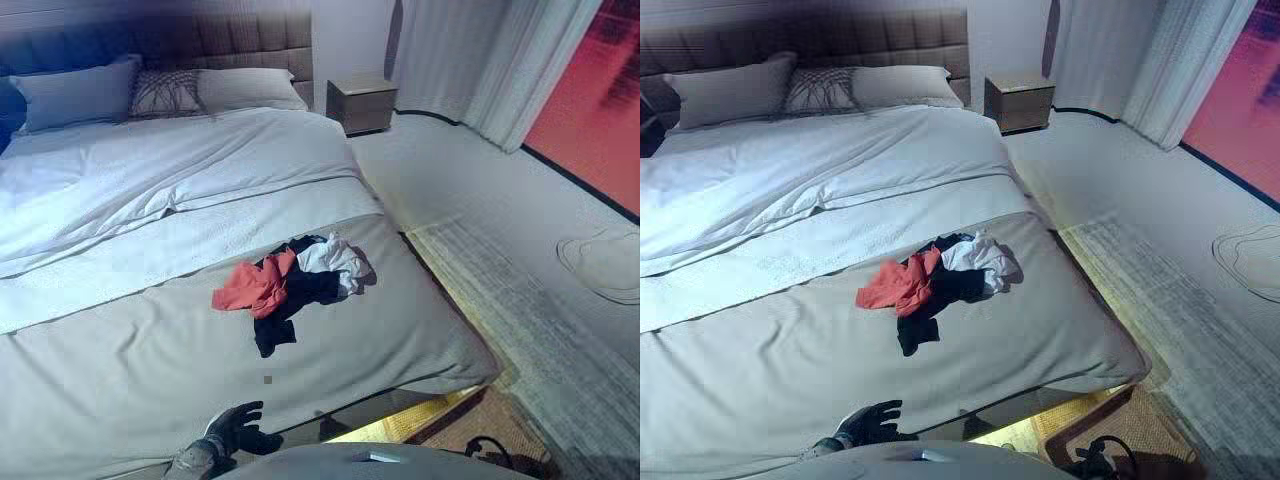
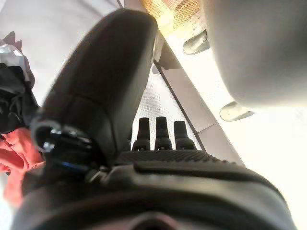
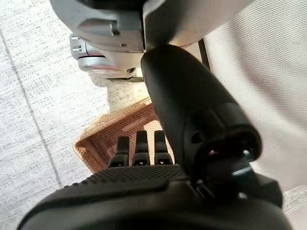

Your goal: Pick up the clothes from the bed and place them into the basket

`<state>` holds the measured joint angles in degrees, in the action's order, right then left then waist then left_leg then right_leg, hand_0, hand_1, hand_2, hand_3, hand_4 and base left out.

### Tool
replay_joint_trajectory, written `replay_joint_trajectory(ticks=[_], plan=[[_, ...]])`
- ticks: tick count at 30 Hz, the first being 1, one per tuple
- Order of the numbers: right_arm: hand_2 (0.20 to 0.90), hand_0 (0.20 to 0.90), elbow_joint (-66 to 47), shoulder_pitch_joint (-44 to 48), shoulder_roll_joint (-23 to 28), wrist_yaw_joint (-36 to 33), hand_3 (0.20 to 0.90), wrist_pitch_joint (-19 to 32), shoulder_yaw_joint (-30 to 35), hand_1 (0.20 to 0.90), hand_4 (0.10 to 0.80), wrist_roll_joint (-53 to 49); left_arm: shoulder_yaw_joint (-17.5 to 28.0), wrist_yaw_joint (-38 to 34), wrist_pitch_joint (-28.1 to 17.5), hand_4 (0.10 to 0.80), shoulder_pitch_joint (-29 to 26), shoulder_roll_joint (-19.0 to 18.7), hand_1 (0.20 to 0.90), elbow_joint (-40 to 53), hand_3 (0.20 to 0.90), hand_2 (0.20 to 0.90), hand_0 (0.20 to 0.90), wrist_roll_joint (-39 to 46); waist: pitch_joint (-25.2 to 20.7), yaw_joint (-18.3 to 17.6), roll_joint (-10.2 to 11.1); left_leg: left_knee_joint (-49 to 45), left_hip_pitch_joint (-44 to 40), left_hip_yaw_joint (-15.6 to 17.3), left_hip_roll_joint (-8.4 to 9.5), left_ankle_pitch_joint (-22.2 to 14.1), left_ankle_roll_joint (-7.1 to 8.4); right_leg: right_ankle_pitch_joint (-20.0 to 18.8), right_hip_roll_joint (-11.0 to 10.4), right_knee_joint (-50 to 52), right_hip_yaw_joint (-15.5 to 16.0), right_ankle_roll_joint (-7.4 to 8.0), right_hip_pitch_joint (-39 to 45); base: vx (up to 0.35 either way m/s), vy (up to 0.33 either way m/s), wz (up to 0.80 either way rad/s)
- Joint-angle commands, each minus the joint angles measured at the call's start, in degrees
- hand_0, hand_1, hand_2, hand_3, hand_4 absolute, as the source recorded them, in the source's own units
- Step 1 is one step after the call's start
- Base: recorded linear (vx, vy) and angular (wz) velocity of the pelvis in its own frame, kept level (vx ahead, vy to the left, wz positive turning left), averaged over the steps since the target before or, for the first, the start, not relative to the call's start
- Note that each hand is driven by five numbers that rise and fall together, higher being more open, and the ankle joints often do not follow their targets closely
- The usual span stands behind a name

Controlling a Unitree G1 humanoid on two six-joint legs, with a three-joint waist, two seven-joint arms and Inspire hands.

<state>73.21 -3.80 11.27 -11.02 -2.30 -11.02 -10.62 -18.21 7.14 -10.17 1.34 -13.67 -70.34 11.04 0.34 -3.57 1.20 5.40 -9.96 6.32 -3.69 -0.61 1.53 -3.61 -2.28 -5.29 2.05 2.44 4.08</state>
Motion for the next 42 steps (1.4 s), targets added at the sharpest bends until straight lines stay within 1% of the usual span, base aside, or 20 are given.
replay_joint_trajectory(ticks=[1,3,4,7,11,15,18,20,24,26,28,30,31,32,34,36,37,38,41,42], plan=[[0.900,0.900,2.4,3.6,0.3,-0.8,0.900,1.1,-1.3,0.900,0.800,0.6,-1.1,1.9,-0.3,0.800,-4.1,1.3,0.900,0.4,0.900,0.900,0.900,-1.7,1.4,-0.7,0.6,-0.4,1.0,4.5,2.08,-2.6,-2.31,1.8,-1.4,3.2,-0.7,3.24,1.6,0.000,0.000,0.00],[0.900,0.900,2.3,3.6,0.3,-0.9,0.900,1.0,-1.3,0.900,0.800,0.9,-1.1,2.7,0.9,0.800,-4.1,1.4,0.900,0.4,0.900,0.900,0.900,-1.1,1.4,-0.7,0.7,-0.4,0.9,4.5,2.06,-2.6,-2.33,1.7,-1.4,3.2,-0.7,3.23,1.6,0.001,-0.015,-0.04],[0.900,0.900,2.3,3.6,0.2,-1.0,0.900,1.0,-1.5,0.900,0.800,0.5,-1.2,4.3,2.2,0.800,-4.1,1.6,0.900,0.3,0.900,0.900,0.900,-0.5,1.5,-0.7,0.6,-0.4,0.9,4.5,2.05,-2.6,-2.38,1.8,-1.4,3.2,-0.7,3.21,1.6,0.000,0.000,0.00],[0.900,0.900,2.3,3.6,0.0,-1.2,0.900,0.9,-1.2,0.900,0.800,-1.2,-0.7,2.1,3.2,0.800,-3.9,1.6,0.900,-0.5,0.900,0.900,0.900,-1.0,1.5,-0.8,0.6,-0.4,0.8,4.5,2.08,-2.6,-2.40,1.7,-1.4,3.3,-0.7,3.20,1.7,0.000,0.000,0.00],[0.900,0.900,2.7,3.3,0.2,-2.2,0.900,1.9,-0.2,0.900,0.800,-1.0,-0.1,1.0,2.0,0.800,-3.6,1.4,0.900,-1.0,0.900,0.900,0.900,-1.9,1.4,-1.1,0.5,-0.4,0.5,4.6,2.08,-2.7,-2.35,1.8,-1.5,3.1,-0.8,3.24,2.0,0.008,-0.003,-0.01],[0.900,0.900,2.7,3.2,1.0,-5.0,0.900,3.8,0.5,0.900,0.800,-0.5,0.0,2.0,1.8,0.800,-3.1,0.8,0.900,-0.6,0.900,0.900,0.900,-1.6,1.6,-0.8,0.4,-0.4,0.6,4.7,2.09,-2.6,-2.34,1.6,-1.7,3.2,-0.6,3.41,1.8,0.029,-0.032,-0.01],[0.900,0.900,2.1,3.5,2.2,-6.5,0.900,5.4,1.9,0.900,0.800,-2.5,0.1,1.5,1.3,0.800,-2.6,0.2,0.900,-0.2,0.900,0.900,0.900,-2.3,1.9,-0.3,0.5,-0.4,0.6,4.6,2.26,-2.5,-2.41,1.3,-1.9,3.3,-0.3,3.61,1.7,0.057,-0.073,0.00],[0.900,0.900,0.8,4.3,3.7,-7.4,0.900,7.3,3.4,0.900,0.800,-4.4,0.2,1.3,1.4,0.800,-2.3,-0.9,0.900,0.2,0.900,0.900,0.900,-2.8,2.3,0.2,0.7,-0.4,0.8,4.6,2.32,-2.4,-2.45,1.2,-2.1,3.5,-0.1,3.79,1.3,0.064,-0.114,0.00],[0.900,0.900,-4.2,7.2,8.2,-7.8,0.900,12.1,6.3,0.900,0.800,-8.6,0.1,2.2,1.2,0.800,-1.8,-4.4,0.900,2.1,0.900,0.900,0.900,-1.5,4.0,1.5,0.9,-0.8,2.2,4.9,2.24,-2.0,-2.92,1.5,-2.4,5.6,0.4,3.78,-1.0,0.035,-0.169,-0.01],[0.900,0.900,-8.1,8.9,9.8,-9.8,0.900,13.6,6.4,0.900,0.800,-9.2,0.0,2.0,1.7,0.800,-2.3,-5.7,0.900,3.1,0.900,0.900,0.900,-0.8,5.3,2.0,0.9,-1.8,4.2,4.6,2.11,-1.7,-3.18,1.9,-2.2,7.7,0.6,3.52,-3.4,-0.074,-0.169,-0.01],[0.900,0.900,-12.3,12.6,13.3,-11.2,0.900,14.5,7.0,0.900,0.800,-11.4,-0.9,0.7,2.0,0.800,-4.1,-7.3,0.900,4.2,0.900,0.900,0.900,1.3,7.6,2.8,0.9,-4.0,8.5,3.6,1.88,-1.4,-3.36,2.1,-1.7,10.2,0.8,3.12,-7.5,-0.216,-0.212,0.02],[0.900,0.900,-16.0,18.0,18.2,-11.9,0.900,16.7,8.2,0.900,0.800,-13.7,-1.2,0.0,2.7,0.800,-6.9,-8.9,0.900,5.2,0.900,0.900,0.900,2.6,11.0,3.3,0.8,-5.9,13.0,2.9,1.46,-0.8,-3.18,2.2,-1.0,11.7,1.3,2.57,-11.2,-0.301,-0.206,0.06],[0.900,0.900,-17.1,19.1,19.2,-12.1,0.900,16.9,8.5,0.900,0.800,-13.8,-1.4,-0.3,3.1,0.800,-7.4,-9.1,0.900,5.4,0.900,0.900,0.900,2.5,11.6,3.3,0.7,-6.4,14.1,2.9,1.36,-0.7,-3.07,2.3,-0.8,12.1,1.4,2.41,-12.0,-0.235,-0.120,0.09],[0.900,0.900,-19.9,22.0,22.4,-13.2,0.900,16.8,8.9,0.900,0.800,-13.6,-2.1,-0.7,3.0,0.800,-8.1,-9.5,0.900,5.5,0.900,0.900,0.900,2.3,13.3,3.5,0.5,-7.9,16.8,2.7,1.04,-0.2,-2.60,2.7,-0.4,13.1,1.9,1.80,-13.7,-0.166,-0.052,0.17],[0.900,0.900,-21.5,24.5,25.1,-13.3,0.900,16.6,8.8,0.900,0.800,-14.2,-2.7,-1.7,2.8,0.800,-8.4,-9.4,0.900,5.9,0.900,0.900,0.900,3.6,14.7,3.6,0.0,-10.1,19.7,2.2,0.87,0.2,-2.17,3.1,-0.1,14.6,2.6,1.10,-15.9,-0.127,-0.020,0.24],[0.900,0.900,-22.2,26.8,27.7,-12.0,0.900,17.3,9.0,0.900,0.800,-14.8,-2.5,-2.4,3.1,0.800,-8.4,-9.4,0.900,6.3,0.900,0.900,0.900,4.1,16.0,4.0,-0.3,-12.3,22.2,1.8,0.82,0.3,-1.77,3.4,-0.2,16.1,3.3,0.40,-17.9,-0.072,-0.026,0.18],[0.900,0.900,-22.2,28.5,29.9,-9.3,0.900,17.4,9.1,0.900,0.800,-16.4,-2.2,-2.7,3.2,0.800,-8.2,-9.6,0.900,6.6,0.900,0.900,0.900,4.1,16.9,4.3,-0.3,-14.5,24.3,1.5,0.76,0.1,-1.42,3.7,-0.5,17.2,4.1,-0.07,-19.5,-0.076,-0.053,0.14],[0.900,0.900,-21.9,29.9,31.8,-8.2,0.900,17.5,9.1,0.900,0.800,-16.6,-2.1,-3.1,3.3,0.800,-8.1,-9.8,0.900,6.8,0.900,0.900,0.900,4.4,17.6,4.7,-0.3,-16.2,26.0,1.2,0.71,0.0,-1.15,3.7,-0.8,18.1,4.7,-0.36,-20.8,-0.077,-0.053,0.12],[0.900,0.900,-20.3,35.4,38.3,-4.6,0.900,17.8,6.5,0.900,0.800,-15.2,-1.9,-3.6,5.0,0.800,-8.1,-10.4,0.900,6.8,0.900,0.900,0.900,4.7,19.6,5.7,-0.5,-22.7,31.8,-0.2,0.66,-1.1,-0.44,4.4,-1.6,21.2,6.3,-1.50,-24.9,-0.056,-0.027,0.15],[0.900,0.900,-19.9,37.3,39.9,-4.3,0.900,17.6,5.4,0.900,0.800,-15.0,-1.8,-3.7,4.9,0.800,-7.6,-10.6,0.900,6.5,0.900,0.900,0.900,4.8,20.0,6.0,-0.5,-24.5,33.4,-0.6,0.64,-1.4,-0.27,4.7,-1.8,22.2,6.8,-1.90,-26.2,-0.014,-0.020,0.15]])
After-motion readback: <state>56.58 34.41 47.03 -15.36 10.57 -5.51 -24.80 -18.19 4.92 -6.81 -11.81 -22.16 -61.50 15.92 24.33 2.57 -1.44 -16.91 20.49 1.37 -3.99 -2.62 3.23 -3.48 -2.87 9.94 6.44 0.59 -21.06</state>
